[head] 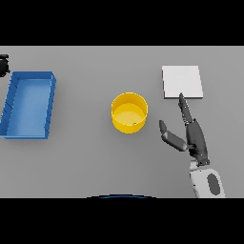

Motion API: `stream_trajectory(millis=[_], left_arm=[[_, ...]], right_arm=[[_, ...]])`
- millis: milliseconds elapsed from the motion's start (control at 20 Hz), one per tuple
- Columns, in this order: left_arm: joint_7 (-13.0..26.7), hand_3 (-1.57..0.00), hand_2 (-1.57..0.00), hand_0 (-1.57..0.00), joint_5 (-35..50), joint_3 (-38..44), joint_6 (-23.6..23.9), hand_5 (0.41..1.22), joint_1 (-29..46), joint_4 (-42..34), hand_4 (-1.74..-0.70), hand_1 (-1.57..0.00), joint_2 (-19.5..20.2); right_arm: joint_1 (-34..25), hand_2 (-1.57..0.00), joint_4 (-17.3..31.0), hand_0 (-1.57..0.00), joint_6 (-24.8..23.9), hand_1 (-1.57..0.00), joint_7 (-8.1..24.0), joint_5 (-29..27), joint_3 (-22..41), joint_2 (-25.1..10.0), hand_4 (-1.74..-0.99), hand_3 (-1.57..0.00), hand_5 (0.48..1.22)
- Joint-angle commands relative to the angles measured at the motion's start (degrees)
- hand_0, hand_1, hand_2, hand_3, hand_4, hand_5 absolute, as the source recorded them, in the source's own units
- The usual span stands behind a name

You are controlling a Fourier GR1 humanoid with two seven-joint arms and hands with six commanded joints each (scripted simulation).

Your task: Pick up the red beaker and tilt it to pour out 1 green nut into yellow bowl. Pick up the yellow bowl and place it on the metallic measuring scale.

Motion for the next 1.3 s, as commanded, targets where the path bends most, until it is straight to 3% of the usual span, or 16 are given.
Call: stream_trajectory(millis=[0, 200, 250, 350, 400, 450, 600, 700, 850, 1000, 1150, 1250], left_arm=[[2.4, -1.38, -1.57, -1.57, 0.9, -0.7, 1.1, 1.221, 2.6, -4.4, -1.74, -1.57, 0.9], [8.2, -1.37, -1.57, -1.57, 5.0, -4.0, 3.0, 0.955, 10.0, -17.4, -1.73, -1.57, 4.9], [9.3, -1.41, -1.57, -1.57, 5.8, -5.2, 1.6, 0.888, 10.5, -19.8, -1.66, -1.57, 5.8], [7.9, -1.24, -1.49, -1.57, 6.9, -6.6, -1.5, 0.774, 12.6, -25.3, -1.31, -1.54, 9.0], [6.7, -1.10, -1.31, -1.50, 7.1, -7.3, -3.4, 0.740, 13.2, -27.3, -1.15, -1.38, 10.4], [4.7, -0.88, -1.05, -1.25, 8.8, -6.8, -6.3, 0.714, 14.2, -28.6, -1.03, -1.10, 10.8], [4.6, -0.45, -0.54, -0.64, 10.0, -7.1, -11.0, 0.667, 14.7, -29.0, -0.82, -0.56, 12.3], [5.1, -0.29, -0.34, -0.41, 7.5, -9.2, -12.2, 0.651, 14.1, -28.6, -0.76, -0.36, 12.6], [3.7, -0.15, -0.18, -0.21, 5.5, -9.6, -11.4, 0.647, 12.6, -24.7, -0.73, -0.18, 10.5], [3.1, -0.08, -0.09, -0.11, 4.5, -9.7, -9.5, 0.647, 12.1, -24.4, -0.71, -0.09, 9.8], [0.3, -0.04, -0.05, -0.05, 4.3, -8.8, -7.0, 0.663, 12.8, -24.9, -0.71, -0.05, 10.0], [-0.8, -0.02, -0.03, -0.03, 4.3, -8.5, -6.5, 0.679, 12.8, -24.4, -0.71, -0.03, 9.4]], right_arm=[[0.1, 0.00, -1.0, 0.00, 0.0, 0.00, 0.2, 0.1, 0.1, -0.2, -1.186, 0.00, 0.687], [-0.3, 0.00, -0.9, 0.00, 0.4, 0.00, 1.6, 0.0, 0.6, 0.2, -1.168, 0.00, 0.679], [-0.4, 0.00, -0.3, 0.00, 0.3, 0.00, 1.7, 0.0, 0.3, 0.2, -1.165, 0.00, 0.678], [-0.7, 0.00, 0.0, 0.00, -0.1, 0.00, 2.0, 0.3, 0.1, 0.0, -1.163, 0.00, 0.671], [-0.7, 0.00, -0.1, 0.00, 0.0, 0.00, 1.6, 0.2, 0.1, -0.2, -1.159, 0.00, 0.669], [-0.6, 0.00, -0.2, 0.00, 0.1, 0.00, 1.4, 0.2, 0.0, -0.5, -1.161, 0.00, 0.669], [-0.2, 0.00, -0.2, 0.00, 0.0, 0.00, 1.0, 0.4, 0.4, 0.0, -1.151, 0.00, 0.677], [0.0, 0.00, -0.8, 0.00, 0.3, 0.00, 0.9, -0.2, 0.2, -0.3, -1.145, 0.00, 0.685], [0.1, 0.00, -1.1, 0.00, 0.4, 0.00, 1.4, 0.4, 0.6, -0.3, -1.160, 0.00, 0.688], [0.7, 0.00, -1.4, 0.00, 0.2, 0.00, 1.2, 0.8, 0.8, -0.3, -1.176, 0.00, 0.688], [-0.6, 0.00, -1.4, 0.00, -1.2, 0.00, 4.7, 4.2, 1.5, -1.1, -1.163, 0.00, 0.677], [-1.7, 0.00, -1.4, 0.00, 1.1, 0.00, 3.2, 5.3, 3.1, -2.6, -1.132, 0.00, 0.703]])
